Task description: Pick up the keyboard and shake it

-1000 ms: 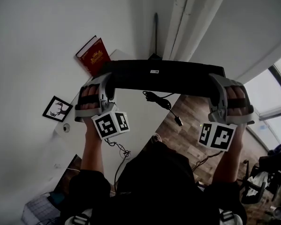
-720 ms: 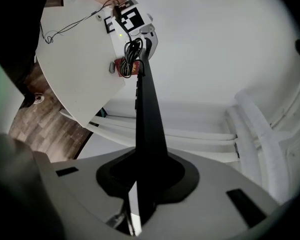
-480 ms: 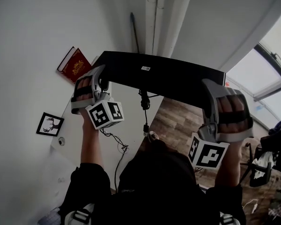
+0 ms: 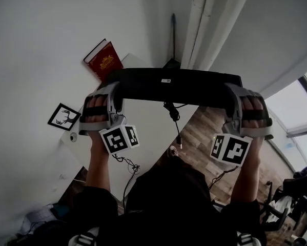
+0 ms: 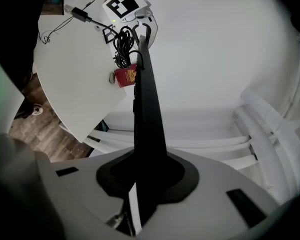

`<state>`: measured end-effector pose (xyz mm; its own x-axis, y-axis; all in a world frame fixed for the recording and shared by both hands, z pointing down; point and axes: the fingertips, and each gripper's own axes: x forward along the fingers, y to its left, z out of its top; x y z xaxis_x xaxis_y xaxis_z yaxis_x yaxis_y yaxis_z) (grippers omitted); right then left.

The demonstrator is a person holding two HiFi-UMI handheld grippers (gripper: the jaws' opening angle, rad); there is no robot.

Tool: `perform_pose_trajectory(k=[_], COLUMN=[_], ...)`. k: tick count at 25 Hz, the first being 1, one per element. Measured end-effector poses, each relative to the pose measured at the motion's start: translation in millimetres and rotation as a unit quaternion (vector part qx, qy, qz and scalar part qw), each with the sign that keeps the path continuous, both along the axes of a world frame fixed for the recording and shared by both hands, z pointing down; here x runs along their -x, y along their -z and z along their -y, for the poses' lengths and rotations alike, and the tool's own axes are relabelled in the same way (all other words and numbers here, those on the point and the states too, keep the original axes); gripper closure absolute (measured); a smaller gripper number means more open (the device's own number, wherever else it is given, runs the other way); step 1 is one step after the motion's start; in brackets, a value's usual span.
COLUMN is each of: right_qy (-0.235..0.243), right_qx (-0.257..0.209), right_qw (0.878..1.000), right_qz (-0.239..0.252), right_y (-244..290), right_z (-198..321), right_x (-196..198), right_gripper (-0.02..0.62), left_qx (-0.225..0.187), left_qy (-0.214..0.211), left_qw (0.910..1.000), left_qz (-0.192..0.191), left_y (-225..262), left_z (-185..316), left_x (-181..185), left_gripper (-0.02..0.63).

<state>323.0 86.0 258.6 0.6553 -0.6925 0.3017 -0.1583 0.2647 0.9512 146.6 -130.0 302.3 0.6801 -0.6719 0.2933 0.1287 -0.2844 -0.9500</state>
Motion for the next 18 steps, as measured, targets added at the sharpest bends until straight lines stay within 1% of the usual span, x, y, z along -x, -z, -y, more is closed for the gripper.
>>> perform_pose_trajectory(k=[4,6,9,15,18], right_qy=[0.054,0.098,0.164,0.254,0.300], right_qx=[-0.006,-0.009,-0.014,0.002,0.017], right_qw=[0.998,0.995,0.985,0.965,0.951], right_qz=[0.023,0.034,0.045,0.065,0.073], right_y=[-16,-26,-41,-49,-49], right_z=[44,76,125,218,262], right_x=[5,14,32,88,126], right_gripper=[0.511,0.511,0.511,0.511,0.511], left_qx=[-0.010,-0.017,-0.025,-0.020,-0.011], left_qy=[0.058,0.104,0.168,0.256,0.301], left_qw=[0.9980,0.9939,0.9844,0.9641,0.9505], left_qz=[0.021,0.031,0.045,0.067,0.075], left_y=[1,0,-5,5,12], left_z=[16,24,32,55,63], left_x=[37,66,108,186,228], left_gripper=[0.515,0.515,0.515,0.515,0.515])
